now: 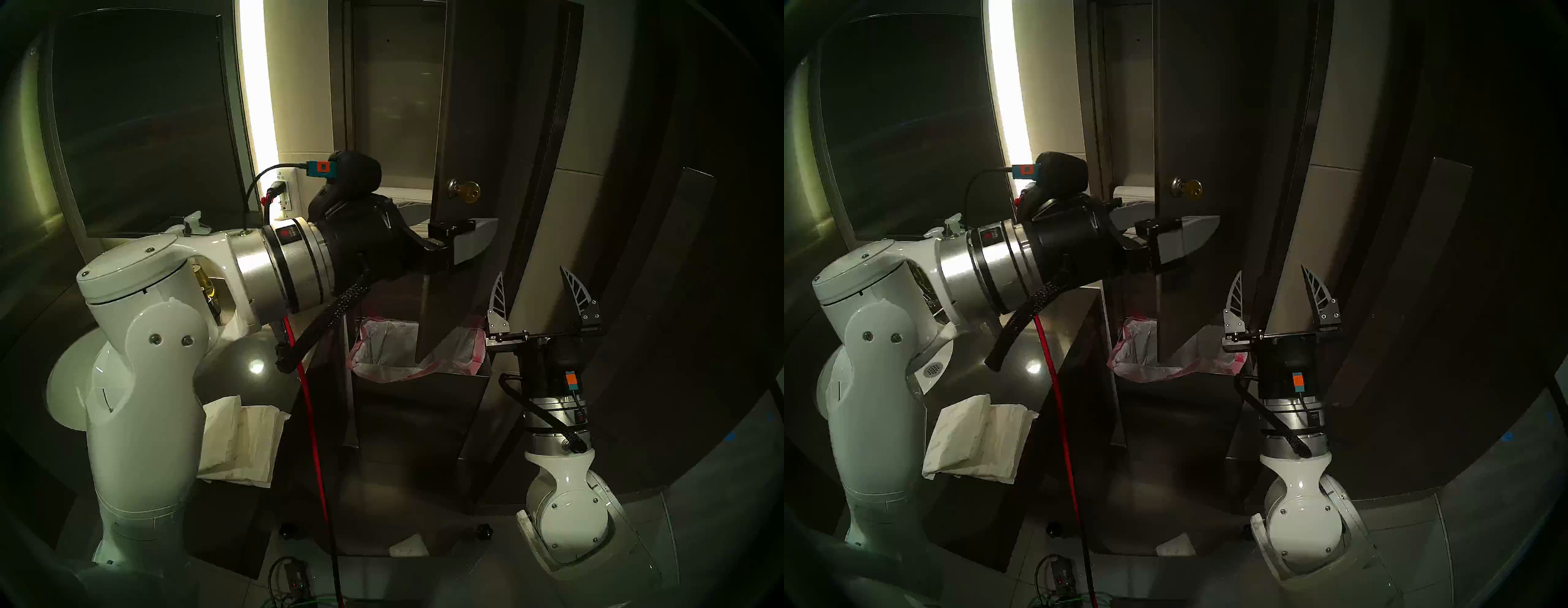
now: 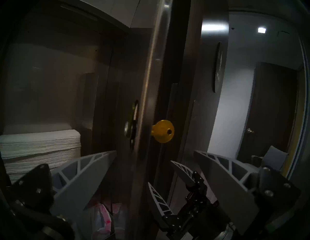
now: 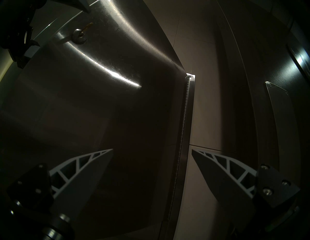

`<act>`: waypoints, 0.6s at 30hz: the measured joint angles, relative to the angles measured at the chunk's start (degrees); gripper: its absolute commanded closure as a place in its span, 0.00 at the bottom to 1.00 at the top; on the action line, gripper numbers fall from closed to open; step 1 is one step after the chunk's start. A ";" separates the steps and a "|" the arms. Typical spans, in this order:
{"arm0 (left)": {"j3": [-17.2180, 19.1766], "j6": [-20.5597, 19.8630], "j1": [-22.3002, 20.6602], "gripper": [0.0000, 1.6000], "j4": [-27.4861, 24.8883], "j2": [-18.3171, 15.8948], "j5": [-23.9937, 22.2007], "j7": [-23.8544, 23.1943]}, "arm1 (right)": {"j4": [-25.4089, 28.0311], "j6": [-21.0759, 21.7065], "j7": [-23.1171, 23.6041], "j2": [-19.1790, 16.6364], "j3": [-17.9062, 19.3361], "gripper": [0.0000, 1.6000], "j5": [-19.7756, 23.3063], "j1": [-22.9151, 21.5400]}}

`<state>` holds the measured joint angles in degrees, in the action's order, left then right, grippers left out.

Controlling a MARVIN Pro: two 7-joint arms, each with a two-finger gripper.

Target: Twist key and close towel dispenser

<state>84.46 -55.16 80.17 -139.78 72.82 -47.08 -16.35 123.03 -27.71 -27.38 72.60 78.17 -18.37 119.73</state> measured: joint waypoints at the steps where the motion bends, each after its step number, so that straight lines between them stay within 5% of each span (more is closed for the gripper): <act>1: -0.31 0.00 -0.03 0.00 0.00 -0.16 0.04 1.03 | 0.00 0.01 -0.01 -0.02 -0.01 0.00 0.00 0.00; 18: -6.79 -0.01 -2.47 0.00 0.05 -3.40 2.61 14.61 | 0.02 0.12 -0.25 -0.26 -0.14 0.00 0.03 -0.04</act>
<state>77.68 -55.17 77.70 -139.73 69.42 -44.47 -1.74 123.05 -27.58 -27.63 72.34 78.03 -18.34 119.69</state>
